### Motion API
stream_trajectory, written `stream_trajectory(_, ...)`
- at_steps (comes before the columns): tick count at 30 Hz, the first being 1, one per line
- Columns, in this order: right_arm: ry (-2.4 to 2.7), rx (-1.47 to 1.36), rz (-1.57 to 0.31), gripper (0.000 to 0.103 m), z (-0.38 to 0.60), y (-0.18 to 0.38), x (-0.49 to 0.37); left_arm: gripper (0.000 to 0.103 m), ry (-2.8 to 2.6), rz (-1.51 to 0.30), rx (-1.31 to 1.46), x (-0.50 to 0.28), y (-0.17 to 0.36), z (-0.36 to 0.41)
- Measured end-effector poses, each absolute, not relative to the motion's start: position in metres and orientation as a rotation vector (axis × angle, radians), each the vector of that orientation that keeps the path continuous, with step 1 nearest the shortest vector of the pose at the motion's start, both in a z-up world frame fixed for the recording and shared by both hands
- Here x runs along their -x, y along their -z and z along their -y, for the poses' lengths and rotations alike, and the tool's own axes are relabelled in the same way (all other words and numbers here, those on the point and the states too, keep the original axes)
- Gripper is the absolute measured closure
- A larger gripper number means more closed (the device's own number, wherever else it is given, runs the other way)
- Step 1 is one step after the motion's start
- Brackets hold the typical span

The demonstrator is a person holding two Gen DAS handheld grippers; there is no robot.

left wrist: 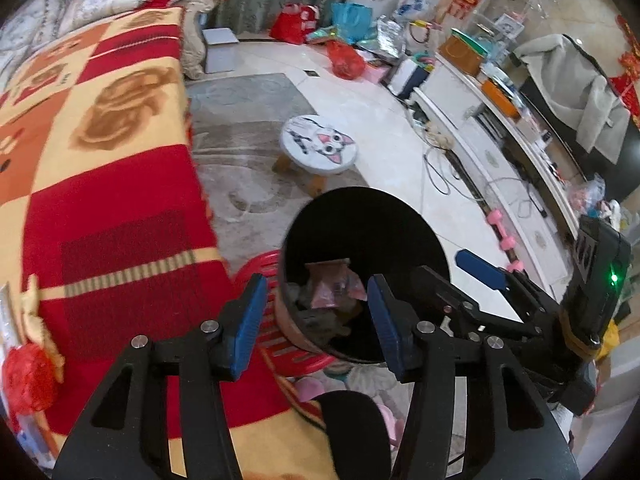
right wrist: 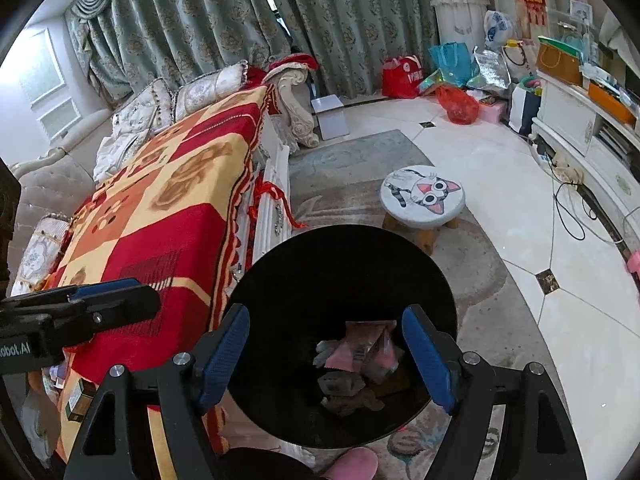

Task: Collect trash
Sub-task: 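Move both tools back over the trash on the bedspread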

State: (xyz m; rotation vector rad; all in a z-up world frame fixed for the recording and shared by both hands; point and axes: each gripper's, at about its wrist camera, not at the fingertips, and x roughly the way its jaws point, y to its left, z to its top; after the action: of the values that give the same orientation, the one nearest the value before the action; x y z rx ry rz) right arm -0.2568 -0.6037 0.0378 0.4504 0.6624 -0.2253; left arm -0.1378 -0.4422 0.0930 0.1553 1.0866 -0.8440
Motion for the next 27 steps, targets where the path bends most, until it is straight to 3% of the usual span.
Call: stream_trajectory(27, 0.008, -0.295, -0.656, 0.027, 0.461, -0.081, 0.219, 0.052, 0.586, -0.93, -0.189, 0.125, -0.118, 0.276)
